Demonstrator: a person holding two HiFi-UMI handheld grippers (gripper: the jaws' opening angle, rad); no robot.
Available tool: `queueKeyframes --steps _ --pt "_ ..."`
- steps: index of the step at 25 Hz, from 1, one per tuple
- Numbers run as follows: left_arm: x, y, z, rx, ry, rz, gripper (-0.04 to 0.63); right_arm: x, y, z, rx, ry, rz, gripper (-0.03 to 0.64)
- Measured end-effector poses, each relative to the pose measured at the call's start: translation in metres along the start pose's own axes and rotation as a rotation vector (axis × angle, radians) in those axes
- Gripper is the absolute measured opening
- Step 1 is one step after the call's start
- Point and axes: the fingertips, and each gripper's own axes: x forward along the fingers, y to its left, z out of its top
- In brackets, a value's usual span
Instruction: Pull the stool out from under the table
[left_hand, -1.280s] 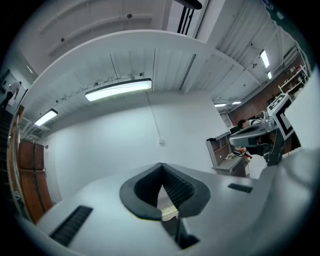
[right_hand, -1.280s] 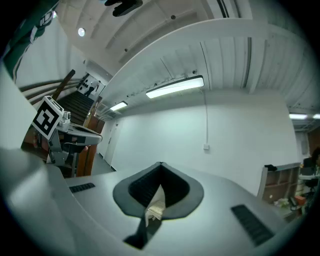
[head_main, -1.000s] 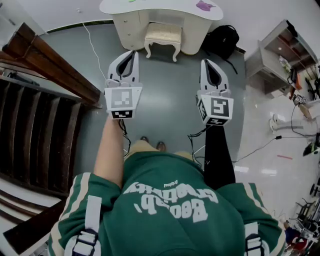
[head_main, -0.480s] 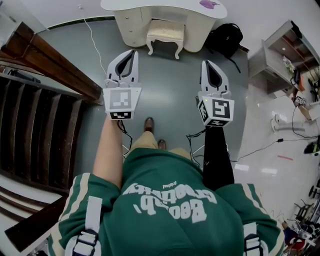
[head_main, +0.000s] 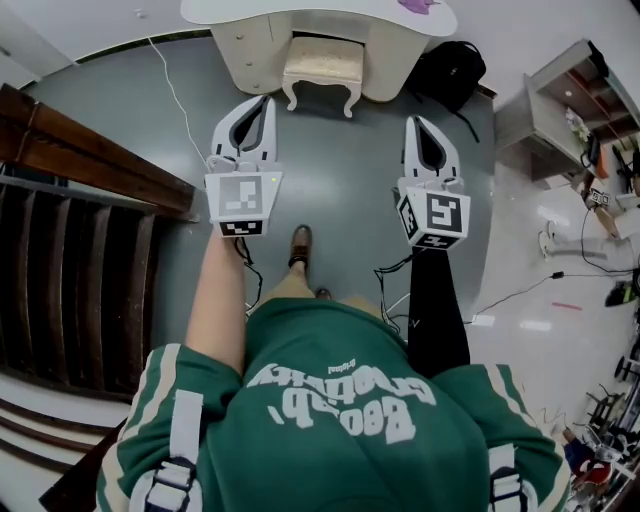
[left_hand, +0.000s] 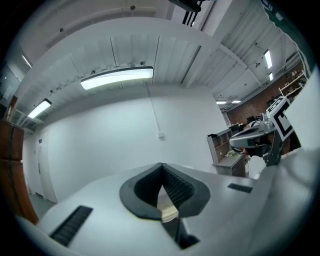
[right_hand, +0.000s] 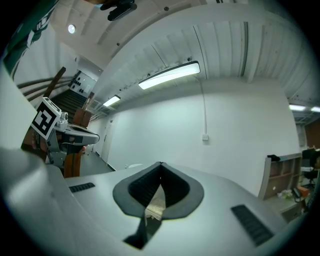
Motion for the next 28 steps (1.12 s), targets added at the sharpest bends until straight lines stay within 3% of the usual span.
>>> queueKeyframes --steps 13,19,28 --pt "0.133 0.060 -0.017 0.027 -0.021 -0.112 0.014 0.131 -0.022 0.006 -0.032 0.027 -0.076 0.009" --pt "0.159 0.080 -0.034 0.017 -0.001 -0.109 0.014 0.163 -0.022 -0.006 -0.031 0.060 -0.066 0.009" --pt "0.233 0.091 -0.071 0.019 0.052 -0.076 0.014 0.240 -0.065 -0.042 0.010 0.077 -0.043 0.009"
